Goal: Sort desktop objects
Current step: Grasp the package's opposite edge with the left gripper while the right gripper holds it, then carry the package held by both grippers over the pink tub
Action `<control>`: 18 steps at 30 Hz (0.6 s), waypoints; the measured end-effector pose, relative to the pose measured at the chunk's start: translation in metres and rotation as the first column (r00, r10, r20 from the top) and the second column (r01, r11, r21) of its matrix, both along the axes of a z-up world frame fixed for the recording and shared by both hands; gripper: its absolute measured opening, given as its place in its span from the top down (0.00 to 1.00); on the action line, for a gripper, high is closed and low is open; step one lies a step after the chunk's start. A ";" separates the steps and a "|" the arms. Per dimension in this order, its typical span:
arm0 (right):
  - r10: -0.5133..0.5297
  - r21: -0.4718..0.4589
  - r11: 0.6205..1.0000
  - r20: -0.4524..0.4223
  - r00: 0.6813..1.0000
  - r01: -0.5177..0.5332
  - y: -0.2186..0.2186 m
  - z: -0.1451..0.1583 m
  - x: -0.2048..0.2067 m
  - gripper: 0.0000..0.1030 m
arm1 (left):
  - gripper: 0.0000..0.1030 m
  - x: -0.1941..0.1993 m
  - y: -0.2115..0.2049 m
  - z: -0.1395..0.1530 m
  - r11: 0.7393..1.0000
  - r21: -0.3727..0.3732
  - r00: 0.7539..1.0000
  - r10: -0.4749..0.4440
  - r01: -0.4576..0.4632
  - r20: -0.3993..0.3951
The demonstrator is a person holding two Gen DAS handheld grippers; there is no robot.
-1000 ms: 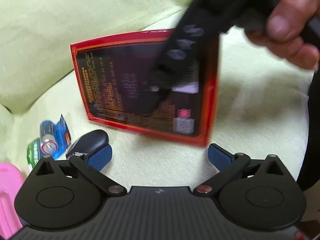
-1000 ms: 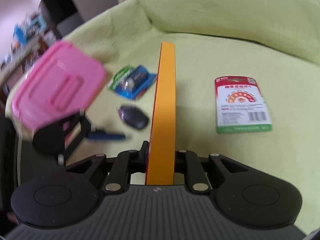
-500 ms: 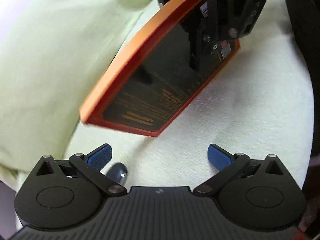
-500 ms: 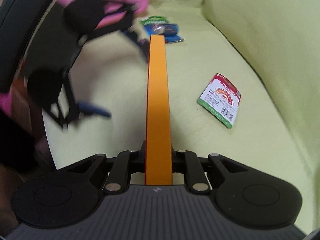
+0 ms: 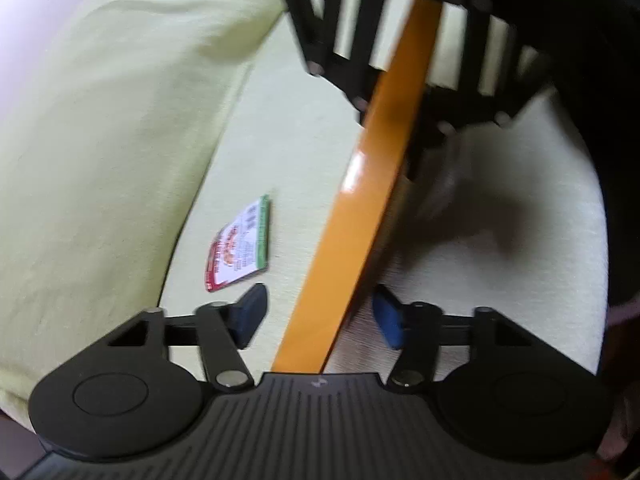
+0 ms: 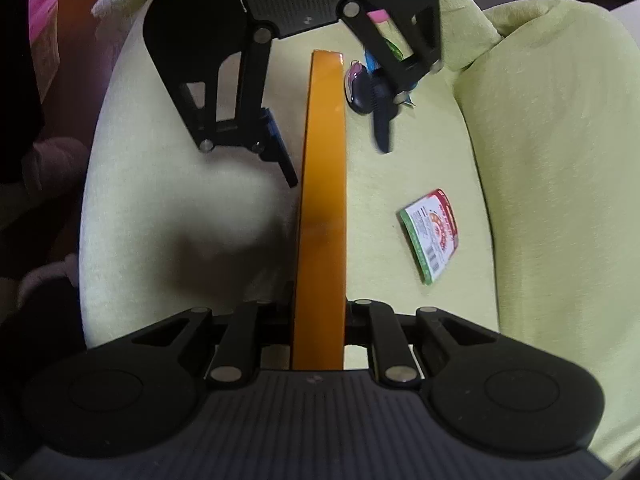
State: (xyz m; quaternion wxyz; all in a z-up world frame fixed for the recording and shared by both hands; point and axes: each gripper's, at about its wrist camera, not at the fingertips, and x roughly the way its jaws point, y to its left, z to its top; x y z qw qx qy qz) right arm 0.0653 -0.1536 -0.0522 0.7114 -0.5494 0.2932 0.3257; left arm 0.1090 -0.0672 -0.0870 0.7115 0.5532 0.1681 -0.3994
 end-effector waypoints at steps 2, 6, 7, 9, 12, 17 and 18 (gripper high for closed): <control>-0.006 -0.009 1.000 0.013 1.000 0.006 -0.003 0.001 -0.002 0.87 | 0.63 -0.004 -0.001 -0.003 1.000 0.026 1.000 -0.009 0.009 -0.001; -0.023 -0.030 0.999 0.069 0.997 0.025 -0.011 0.002 -0.008 0.85 | 0.79 -0.011 0.000 -0.006 0.998 0.059 1.000 -0.023 0.023 0.000; -0.026 -0.033 0.999 0.080 0.996 0.029 -0.013 0.004 -0.009 0.85 | 0.80 -0.013 0.001 -0.007 0.998 0.065 1.000 -0.024 0.023 0.007; -0.032 -0.038 0.999 0.102 0.994 0.036 -0.016 0.009 -0.010 0.85 | 0.80 -0.016 0.002 -0.005 0.997 0.070 1.000 -0.021 0.020 0.009; -0.044 -0.026 0.999 0.128 0.991 0.048 -0.020 0.006 -0.013 0.84 | 0.81 -0.029 -0.002 0.003 0.997 0.077 1.000 -0.011 0.010 0.020; -0.020 -0.054 0.998 0.190 0.982 0.031 -0.022 -0.005 -0.022 0.82 | 0.82 -0.032 -0.013 -0.001 0.997 0.078 1.000 0.012 -0.014 0.022; -0.021 -0.053 0.998 0.197 0.980 0.032 -0.023 -0.007 -0.027 0.82 | 0.82 -0.033 -0.014 0.001 0.997 0.076 1.000 0.025 -0.026 0.018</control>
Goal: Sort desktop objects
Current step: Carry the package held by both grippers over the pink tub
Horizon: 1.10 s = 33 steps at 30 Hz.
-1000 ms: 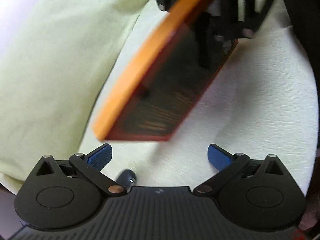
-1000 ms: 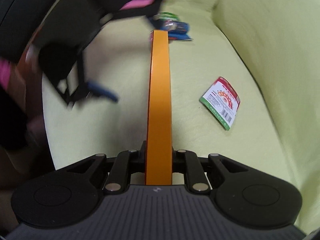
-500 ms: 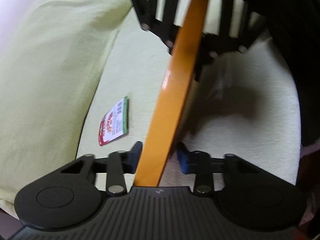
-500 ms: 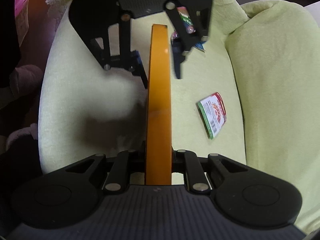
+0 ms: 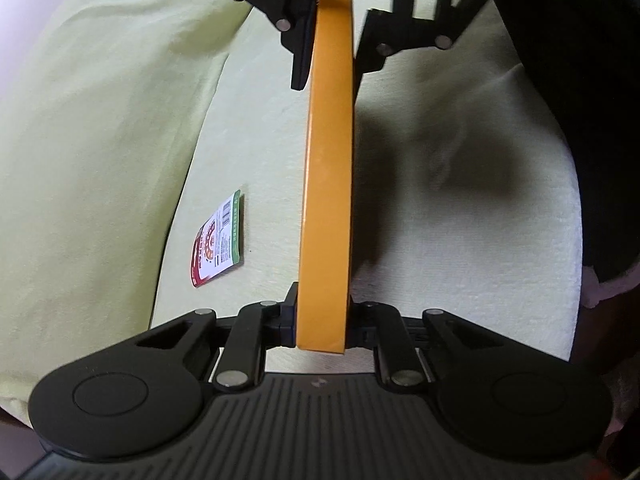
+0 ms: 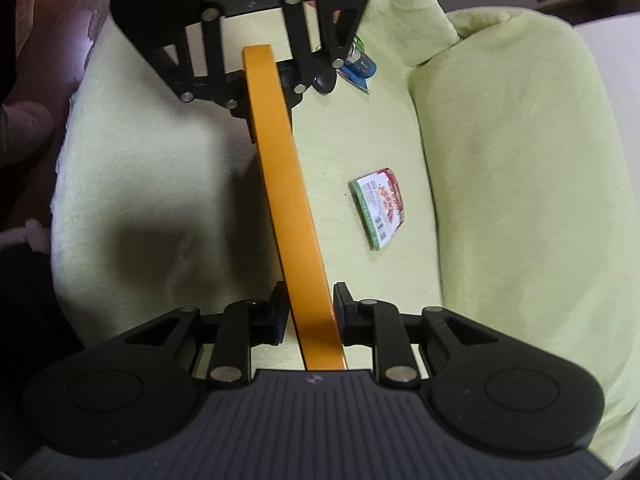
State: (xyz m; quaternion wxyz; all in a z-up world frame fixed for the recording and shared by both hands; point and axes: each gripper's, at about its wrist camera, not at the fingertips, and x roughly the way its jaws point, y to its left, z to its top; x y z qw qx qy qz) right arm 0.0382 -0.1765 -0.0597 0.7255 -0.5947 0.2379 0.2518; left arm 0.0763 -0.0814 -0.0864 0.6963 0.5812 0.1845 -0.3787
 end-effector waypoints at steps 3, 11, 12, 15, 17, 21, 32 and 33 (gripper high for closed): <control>-0.007 0.018 1.000 0.021 1.000 0.007 -0.001 0.001 -0.003 0.83 | 0.82 0.011 -0.012 -0.001 1.000 0.007 0.999 0.019 -0.019 0.031; 0.017 0.018 1.000 0.067 0.998 -0.018 0.001 0.008 -0.018 0.84 | 0.83 -0.009 -0.013 0.000 0.999 0.021 0.994 0.028 -0.030 0.106; 0.021 0.019 1.000 0.074 0.997 -0.022 0.003 0.009 -0.021 0.84 | 0.83 -0.011 -0.014 0.000 0.999 0.026 0.993 0.031 -0.034 0.117; 0.031 0.033 0.999 0.093 0.995 -0.034 0.006 0.019 -0.027 0.84 | 0.84 -0.031 -0.003 0.006 0.998 0.022 0.987 0.055 -0.059 0.150; 0.046 0.040 0.998 0.105 0.993 -0.050 0.011 0.026 -0.031 0.84 | 0.84 -0.036 0.002 0.012 0.997 0.012 0.984 0.075 -0.078 0.164; 0.088 0.050 0.994 0.119 0.989 -0.095 0.025 0.037 -0.042 0.84 | 0.84 -0.048 0.016 0.022 0.994 0.018 0.977 0.107 -0.112 0.186; 0.191 0.101 0.973 0.139 0.972 -0.205 0.070 0.061 -0.064 0.84 | 0.84 -0.086 0.065 0.047 0.974 0.047 0.951 0.206 -0.222 0.230; 0.202 0.104 0.971 0.140 0.969 -0.217 0.075 0.062 -0.064 0.84 | 0.84 -0.090 0.069 0.048 0.971 0.049 0.948 0.216 -0.233 0.233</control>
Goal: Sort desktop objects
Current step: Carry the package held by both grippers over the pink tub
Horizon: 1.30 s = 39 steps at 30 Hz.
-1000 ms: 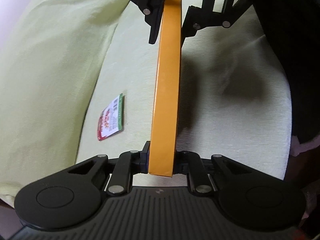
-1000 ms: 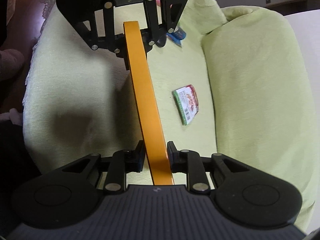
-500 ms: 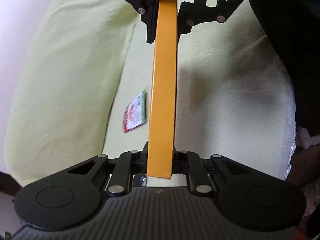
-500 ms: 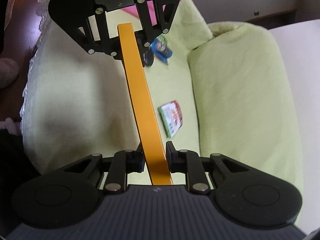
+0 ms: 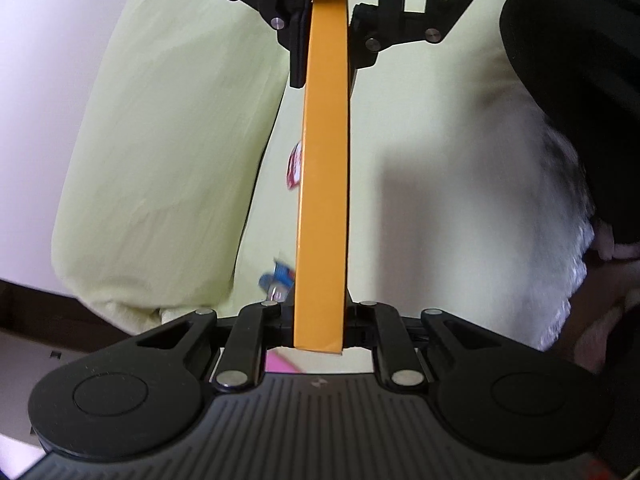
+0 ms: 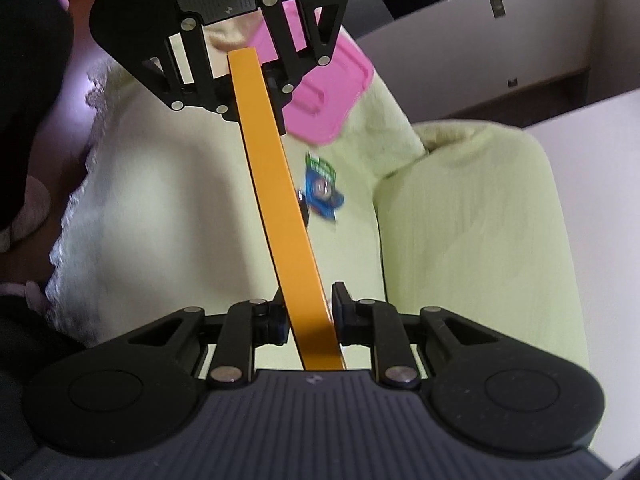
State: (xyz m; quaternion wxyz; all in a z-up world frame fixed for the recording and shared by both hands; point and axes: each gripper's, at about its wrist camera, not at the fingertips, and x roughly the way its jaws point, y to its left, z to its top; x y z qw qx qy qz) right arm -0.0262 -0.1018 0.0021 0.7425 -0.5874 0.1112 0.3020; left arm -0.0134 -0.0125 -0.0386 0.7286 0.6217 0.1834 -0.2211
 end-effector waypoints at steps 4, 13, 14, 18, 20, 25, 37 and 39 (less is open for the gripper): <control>0.055 0.007 0.998 0.005 0.998 -0.055 0.019 0.004 -0.007 0.84 | 0.84 -0.002 0.013 0.002 0.999 0.008 0.999 0.050 -0.050 0.007; 0.154 0.032 0.988 -0.014 0.988 -0.154 0.062 0.003 -0.030 0.84 | 0.84 -0.044 0.057 0.011 0.988 0.040 0.989 0.151 -0.151 -0.003; 0.166 0.033 0.986 -0.016 0.986 -0.165 0.068 0.002 -0.033 0.84 | 0.84 -0.048 0.063 0.012 0.986 0.042 0.987 0.162 -0.162 -0.005; 0.214 0.040 0.976 -0.030 0.976 -0.213 0.089 0.000 -0.043 0.84 | 0.84 -0.061 0.081 0.011 0.977 0.053 0.978 0.209 -0.208 -0.017; 0.242 0.042 0.970 -0.038 0.970 -0.240 0.100 -0.002 -0.049 0.84 | 0.84 -0.068 0.089 0.007 0.971 0.058 0.972 0.235 -0.233 -0.023; 0.320 0.065 0.946 -0.067 0.945 -0.316 0.133 -0.004 -0.066 0.84 | 0.84 -0.078 0.121 0.006 0.950 0.059 0.949 0.310 -0.307 -0.051; 0.504 0.089 0.864 -0.166 0.848 -0.496 0.215 -0.027 -0.115 0.84 | 0.84 -0.135 0.199 -0.013 0.863 0.085 0.851 0.505 -0.497 -0.142; 0.525 0.086 0.851 -0.181 0.832 -0.518 0.225 -0.033 -0.123 0.84 | 0.84 -0.145 0.208 -0.019 0.847 0.082 0.833 0.531 -0.525 -0.156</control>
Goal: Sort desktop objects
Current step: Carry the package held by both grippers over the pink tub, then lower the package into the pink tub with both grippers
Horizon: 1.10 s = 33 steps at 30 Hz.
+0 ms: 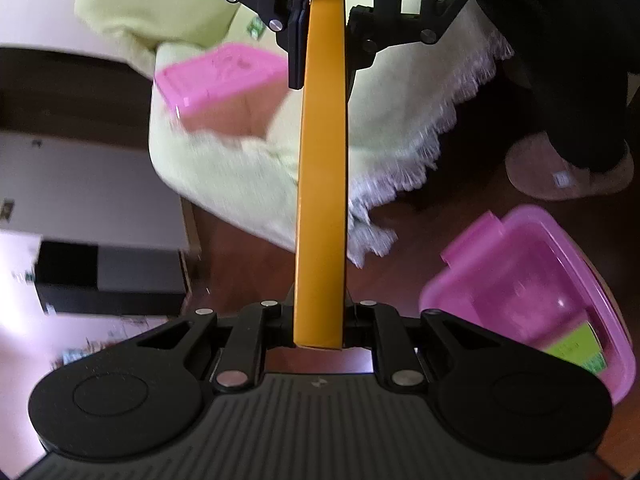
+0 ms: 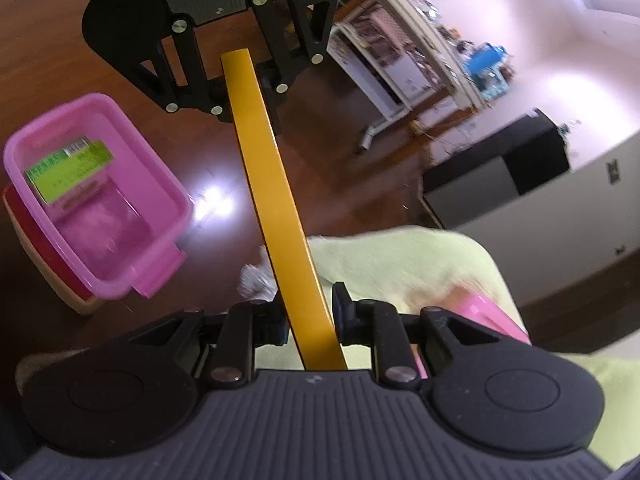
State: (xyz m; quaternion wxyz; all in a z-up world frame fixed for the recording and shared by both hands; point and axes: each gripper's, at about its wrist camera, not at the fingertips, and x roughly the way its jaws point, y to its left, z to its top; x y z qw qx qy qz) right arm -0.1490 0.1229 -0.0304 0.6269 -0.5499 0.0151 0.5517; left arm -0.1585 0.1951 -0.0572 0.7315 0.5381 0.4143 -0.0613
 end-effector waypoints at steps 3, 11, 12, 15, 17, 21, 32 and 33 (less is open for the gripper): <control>0.039 -0.019 0.999 -0.012 0.999 -0.039 0.013 -0.008 -0.012 0.84 | 0.84 -0.017 0.013 -0.007 0.999 -0.023 0.999 0.044 -0.044 -0.010; 0.144 -0.067 0.987 -0.012 0.990 -0.144 0.031 -0.035 -0.046 0.83 | 0.84 -0.055 0.027 -0.034 0.988 -0.047 0.989 0.144 -0.146 -0.034; 0.158 -0.074 0.985 -0.010 0.987 -0.158 0.033 -0.039 -0.050 0.83 | 0.84 -0.061 0.027 -0.038 0.986 -0.047 0.987 0.156 -0.158 -0.035; 0.205 -0.095 0.974 -0.001 0.979 -0.204 0.038 -0.055 -0.064 0.84 | 0.84 -0.074 0.029 -0.051 0.979 -0.048 0.980 0.194 -0.196 -0.039; 0.235 -0.111 0.966 0.009 0.972 -0.233 0.041 -0.064 -0.072 0.84 | 0.84 -0.081 0.028 -0.061 0.974 -0.044 0.974 0.220 -0.222 -0.047; 0.278 -0.143 0.951 0.003 0.961 -0.275 0.048 -0.082 -0.083 0.83 | 0.84 -0.091 0.023 -0.080 0.960 -0.055 0.960 0.272 -0.276 -0.063; 0.319 -0.203 0.925 -0.037 0.947 -0.320 0.061 -0.114 -0.090 0.83 | 0.84 -0.102 0.025 -0.106 0.915 -0.127 0.923 0.374 -0.383 -0.090; 0.323 -0.209 0.923 -0.038 0.945 -0.324 0.063 -0.117 -0.090 0.83 | 0.84 -0.102 0.025 -0.108 0.913 -0.128 0.921 0.378 -0.388 -0.094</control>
